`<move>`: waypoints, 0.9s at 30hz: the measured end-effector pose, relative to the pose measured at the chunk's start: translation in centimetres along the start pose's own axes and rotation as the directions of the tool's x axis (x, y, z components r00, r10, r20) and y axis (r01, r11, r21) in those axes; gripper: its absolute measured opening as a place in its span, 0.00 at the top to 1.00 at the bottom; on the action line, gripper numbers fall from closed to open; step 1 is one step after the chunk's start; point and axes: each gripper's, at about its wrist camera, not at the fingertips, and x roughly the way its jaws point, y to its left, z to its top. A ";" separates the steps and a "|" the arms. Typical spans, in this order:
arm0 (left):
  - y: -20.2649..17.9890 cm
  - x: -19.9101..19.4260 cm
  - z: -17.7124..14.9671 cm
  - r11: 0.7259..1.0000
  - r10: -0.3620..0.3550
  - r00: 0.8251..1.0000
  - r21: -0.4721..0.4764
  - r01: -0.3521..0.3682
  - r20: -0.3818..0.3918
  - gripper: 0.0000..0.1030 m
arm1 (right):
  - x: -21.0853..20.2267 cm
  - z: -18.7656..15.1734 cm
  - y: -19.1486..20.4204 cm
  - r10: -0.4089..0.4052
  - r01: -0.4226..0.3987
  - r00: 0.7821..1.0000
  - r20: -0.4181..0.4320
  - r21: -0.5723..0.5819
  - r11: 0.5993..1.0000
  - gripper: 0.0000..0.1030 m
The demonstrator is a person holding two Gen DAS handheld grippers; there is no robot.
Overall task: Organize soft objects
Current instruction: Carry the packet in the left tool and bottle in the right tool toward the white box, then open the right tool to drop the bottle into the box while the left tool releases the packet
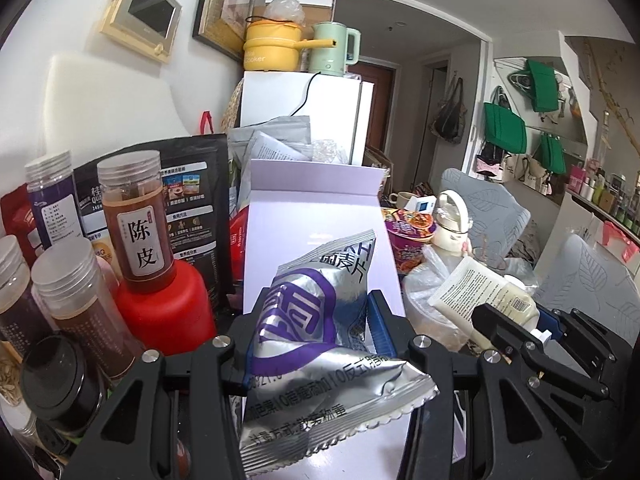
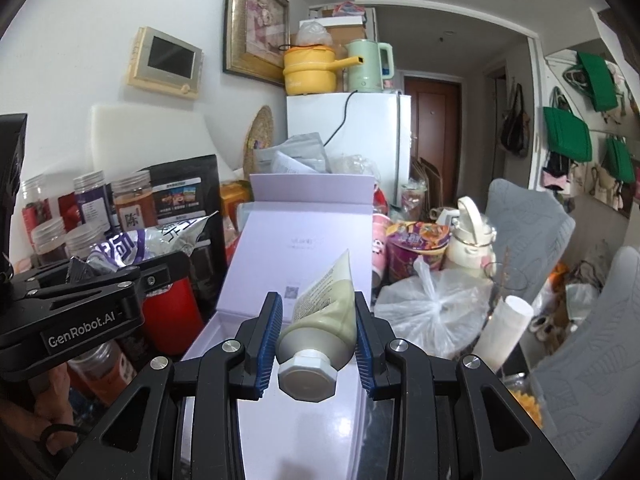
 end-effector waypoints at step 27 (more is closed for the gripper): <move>2.1 7.7 -2.0 0.994 0.107 0.979 0.029 -0.104 -0.173 0.53 | 7.8 -1.9 0.2 -0.034 0.032 0.990 -0.136 -0.019 0.999 0.66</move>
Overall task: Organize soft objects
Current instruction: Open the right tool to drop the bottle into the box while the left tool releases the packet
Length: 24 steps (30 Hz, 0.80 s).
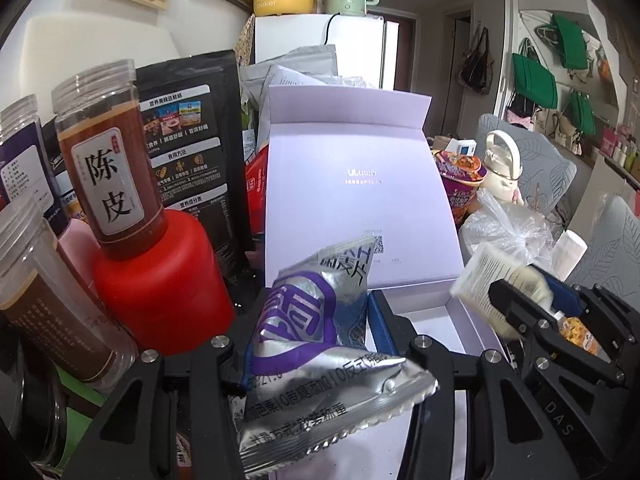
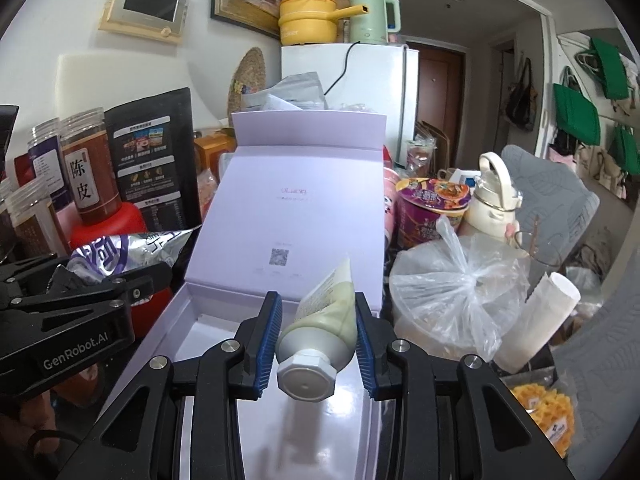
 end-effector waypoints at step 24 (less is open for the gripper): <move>0.6 -0.6 0.6 1.000 0.023 1.000 -0.012 -0.023 -0.019 0.27 | -1.3 0.4 -0.5 -0.021 0.021 1.000 -0.001 0.017 1.000 0.35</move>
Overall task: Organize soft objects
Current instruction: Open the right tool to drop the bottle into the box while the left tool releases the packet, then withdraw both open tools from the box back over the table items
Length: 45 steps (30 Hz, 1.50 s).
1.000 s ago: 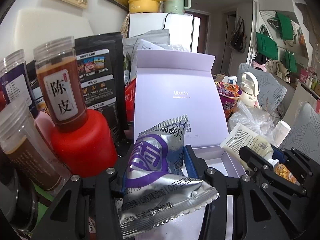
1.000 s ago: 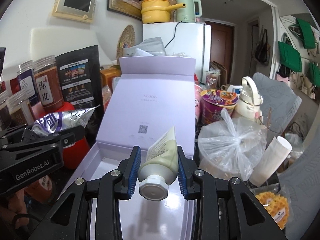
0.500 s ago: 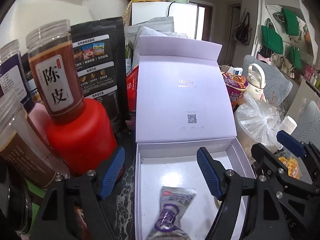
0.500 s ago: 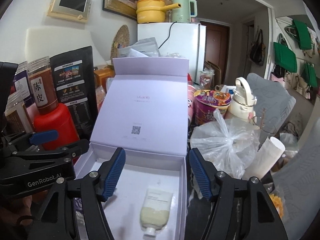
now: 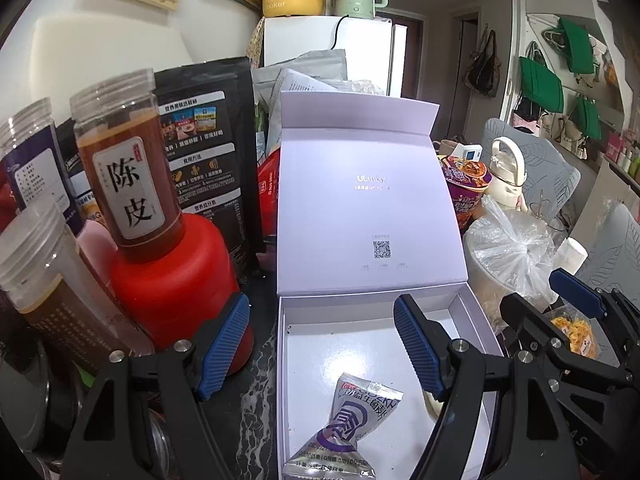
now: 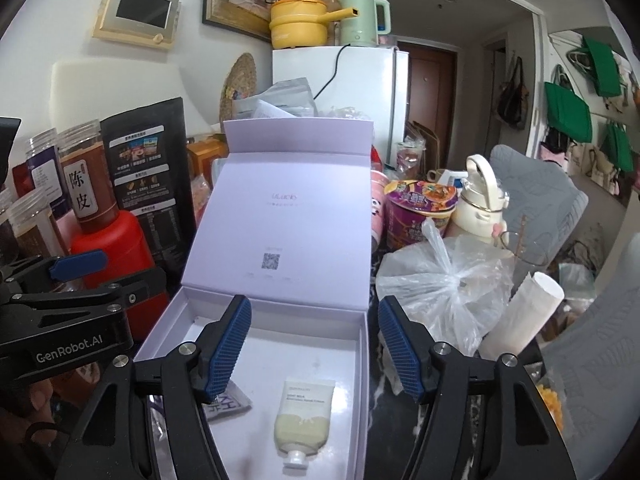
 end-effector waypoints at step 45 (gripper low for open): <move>-3.8 -22.3 -9.0 0.994 -0.079 0.981 0.085 0.064 0.179 0.27 | -22.8 -7.8 0.8 -0.034 0.031 0.995 0.099 0.025 0.999 0.35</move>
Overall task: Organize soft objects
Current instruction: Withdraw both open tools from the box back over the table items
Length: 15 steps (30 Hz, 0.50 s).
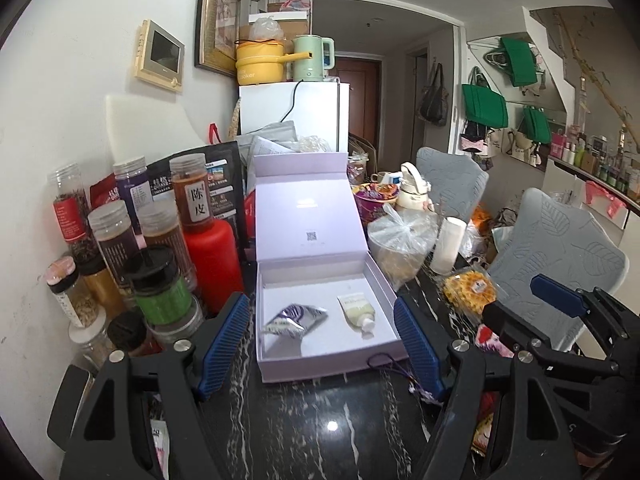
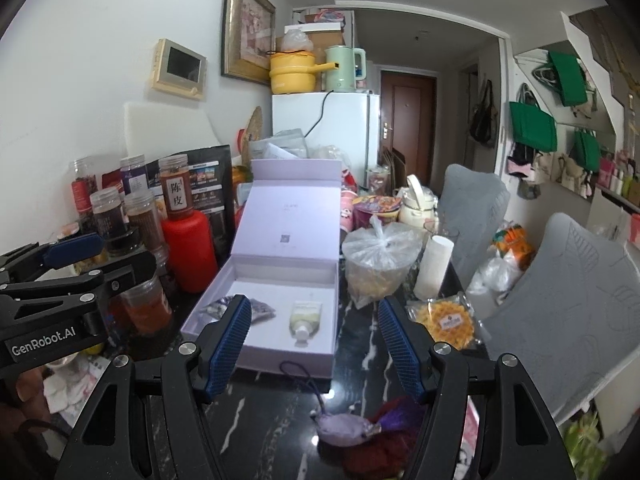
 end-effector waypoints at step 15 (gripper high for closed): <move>-4.1 -3.0 -6.4 0.997 -0.073 0.995 0.024 0.075 -0.063 0.27 | -6.2 -7.0 -2.4 -0.073 0.074 0.997 -0.030 0.041 0.996 0.35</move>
